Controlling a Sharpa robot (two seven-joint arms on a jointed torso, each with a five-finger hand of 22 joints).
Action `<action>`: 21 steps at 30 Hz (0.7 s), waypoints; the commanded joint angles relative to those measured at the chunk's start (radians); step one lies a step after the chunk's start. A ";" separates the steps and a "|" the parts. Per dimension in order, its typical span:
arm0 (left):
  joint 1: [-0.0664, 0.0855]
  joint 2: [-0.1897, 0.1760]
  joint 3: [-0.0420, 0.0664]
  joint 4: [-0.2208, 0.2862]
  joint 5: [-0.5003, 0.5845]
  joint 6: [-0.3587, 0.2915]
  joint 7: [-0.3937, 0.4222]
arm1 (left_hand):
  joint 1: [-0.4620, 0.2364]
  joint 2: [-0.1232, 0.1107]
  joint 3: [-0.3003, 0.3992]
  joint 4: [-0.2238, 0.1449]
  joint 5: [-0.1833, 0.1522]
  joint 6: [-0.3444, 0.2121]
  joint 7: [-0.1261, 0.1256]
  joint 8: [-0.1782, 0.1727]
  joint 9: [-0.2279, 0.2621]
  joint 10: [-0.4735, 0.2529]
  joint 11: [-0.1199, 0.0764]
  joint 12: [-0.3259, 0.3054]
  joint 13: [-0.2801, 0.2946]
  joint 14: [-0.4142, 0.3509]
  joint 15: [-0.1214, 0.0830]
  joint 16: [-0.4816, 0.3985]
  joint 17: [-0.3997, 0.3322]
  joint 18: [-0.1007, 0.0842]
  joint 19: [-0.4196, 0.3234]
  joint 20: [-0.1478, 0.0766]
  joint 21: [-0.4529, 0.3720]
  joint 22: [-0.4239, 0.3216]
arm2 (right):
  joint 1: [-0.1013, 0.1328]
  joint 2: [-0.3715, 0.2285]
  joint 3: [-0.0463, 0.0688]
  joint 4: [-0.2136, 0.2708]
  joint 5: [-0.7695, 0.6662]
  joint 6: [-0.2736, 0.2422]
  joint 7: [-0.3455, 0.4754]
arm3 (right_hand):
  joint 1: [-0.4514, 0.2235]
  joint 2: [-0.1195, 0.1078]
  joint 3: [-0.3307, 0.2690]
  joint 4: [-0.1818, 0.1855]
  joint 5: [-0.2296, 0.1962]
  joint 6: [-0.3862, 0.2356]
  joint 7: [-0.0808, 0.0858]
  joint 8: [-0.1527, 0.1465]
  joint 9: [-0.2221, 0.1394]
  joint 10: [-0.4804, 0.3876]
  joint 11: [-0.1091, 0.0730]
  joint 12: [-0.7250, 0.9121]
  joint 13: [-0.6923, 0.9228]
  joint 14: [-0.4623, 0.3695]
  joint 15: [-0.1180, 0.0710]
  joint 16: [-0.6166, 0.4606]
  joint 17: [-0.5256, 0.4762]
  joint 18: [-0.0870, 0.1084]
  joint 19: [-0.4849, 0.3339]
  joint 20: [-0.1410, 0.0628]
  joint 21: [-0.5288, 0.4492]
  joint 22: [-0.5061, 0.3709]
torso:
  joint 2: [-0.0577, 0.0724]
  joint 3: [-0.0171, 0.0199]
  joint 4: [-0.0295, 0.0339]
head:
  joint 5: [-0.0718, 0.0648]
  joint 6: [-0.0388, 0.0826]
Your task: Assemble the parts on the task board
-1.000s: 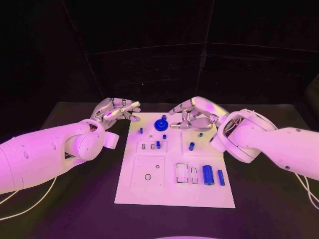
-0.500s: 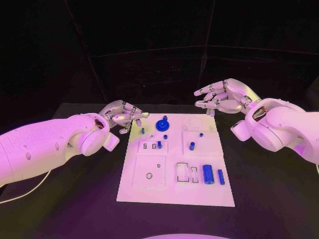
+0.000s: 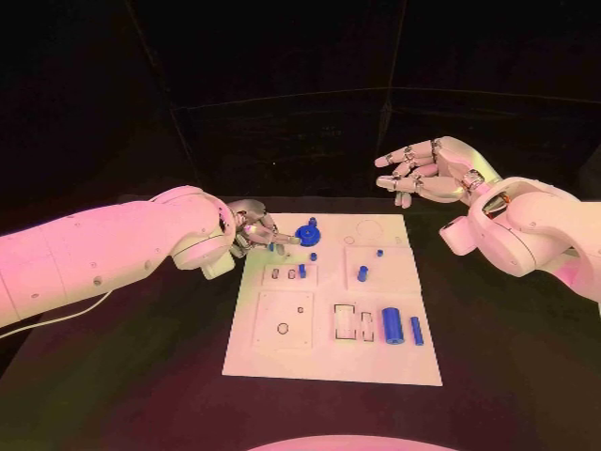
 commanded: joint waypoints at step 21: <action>0.014 0.164 -0.011 -0.129 -0.081 0.176 -0.144 | -0.017 0.015 -0.076 0.001 -0.006 -0.047 -0.002 0.074 0.085 0.007 -0.005 0.052 0.054 0.106 -0.008 0.003 0.263 -0.015 0.013 -0.003 0.022 0.040 | 0.002 0.044 0.000 -0.026 0.013 -0.012 0.011 | 0.016 0.003 -0.023 0.006 0.007 -0.020 0.007 0.001 -0.003 -0.001 0.006 -0.005 -0.013 0.017 0.006 -0.043 0.010 0.003 0.014 0.001 -0.031 -0.018 | 0.002 -0.0006 0.0001 | -0.009 -0.007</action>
